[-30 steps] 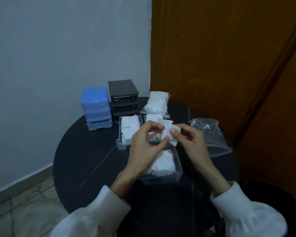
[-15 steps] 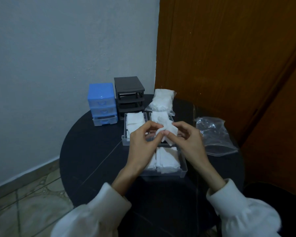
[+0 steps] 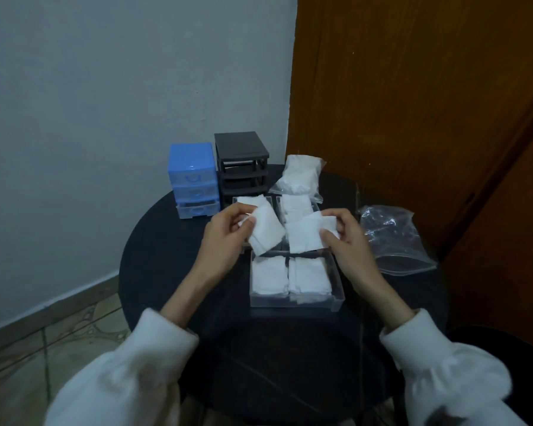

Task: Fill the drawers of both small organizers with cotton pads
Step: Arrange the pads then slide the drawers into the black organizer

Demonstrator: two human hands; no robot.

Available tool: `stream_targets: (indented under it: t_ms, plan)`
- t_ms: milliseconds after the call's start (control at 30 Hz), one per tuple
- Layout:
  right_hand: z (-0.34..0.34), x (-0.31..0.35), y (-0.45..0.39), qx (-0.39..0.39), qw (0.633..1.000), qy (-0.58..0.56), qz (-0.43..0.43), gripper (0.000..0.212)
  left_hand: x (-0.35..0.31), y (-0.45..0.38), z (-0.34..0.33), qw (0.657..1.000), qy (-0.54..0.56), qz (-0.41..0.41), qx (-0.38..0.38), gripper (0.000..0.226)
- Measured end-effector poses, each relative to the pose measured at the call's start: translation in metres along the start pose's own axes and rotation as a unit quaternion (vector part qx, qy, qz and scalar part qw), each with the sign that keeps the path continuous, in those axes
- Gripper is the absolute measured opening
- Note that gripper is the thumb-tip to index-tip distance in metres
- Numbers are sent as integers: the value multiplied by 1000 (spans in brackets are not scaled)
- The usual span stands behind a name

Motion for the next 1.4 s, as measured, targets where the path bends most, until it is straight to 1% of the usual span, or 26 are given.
stream_targets:
  t_ms: [100,233,333,400,467,600,800,900,1033,1067,1133,1233,1300,1400]
  plan:
    - [-2,-5,0,5,1000,11,-6,26,8,0,3,997,-32,25,73,23]
    - [-6,-6,1,16,1000,10,-11,27,9,14,-13,978,-34,59,199,18]
    - [-9,-7,1,24,999,24,-12,28,10,22,-23,970,-54,37,235,16]
    - [-9,-8,1,26,999,30,-15,29,12,24,-25,971,-56,27,230,17]
    - [-8,-8,0,25,999,30,-14,28,13,23,-23,975,-78,1,208,19]
    - [-5,-5,0,30,999,1,-9,28,15,24,-20,976,-116,-42,179,24]
    - [1,1,-5,91,996,-2,-9,20,16,24,-17,979,-143,-66,134,28]
    - [3,6,-11,170,985,-8,-25,21,15,25,-19,978,-145,-69,136,31]
    - [-6,1,-12,316,944,83,-34,24,13,26,-21,978,-139,-64,140,33]
    - [-11,0,-10,342,933,105,-27,24,13,26,-22,978,-141,-64,142,34]
    - [-18,-1,-8,371,918,139,-4,23,12,25,-23,976,-146,-66,147,35]
    - [-24,-1,-8,364,910,188,54,22,5,27,-24,976,-144,-89,139,36]
    - [-24,-1,-10,342,916,197,72,21,-3,29,-27,971,-149,-124,139,34]
    - [-22,0,-12,319,923,195,94,21,-11,37,-42,948,-180,-192,177,23]
Point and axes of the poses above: each hand's wrist, its own y-axis away from the middle knuckle, its own z-axis out of the back of the hand, x = y × z, the point moved 7 cm from there along -y, towards the middle knuckle, and after that the axes turned 11 degrees about -x, right-handed, at the moved point
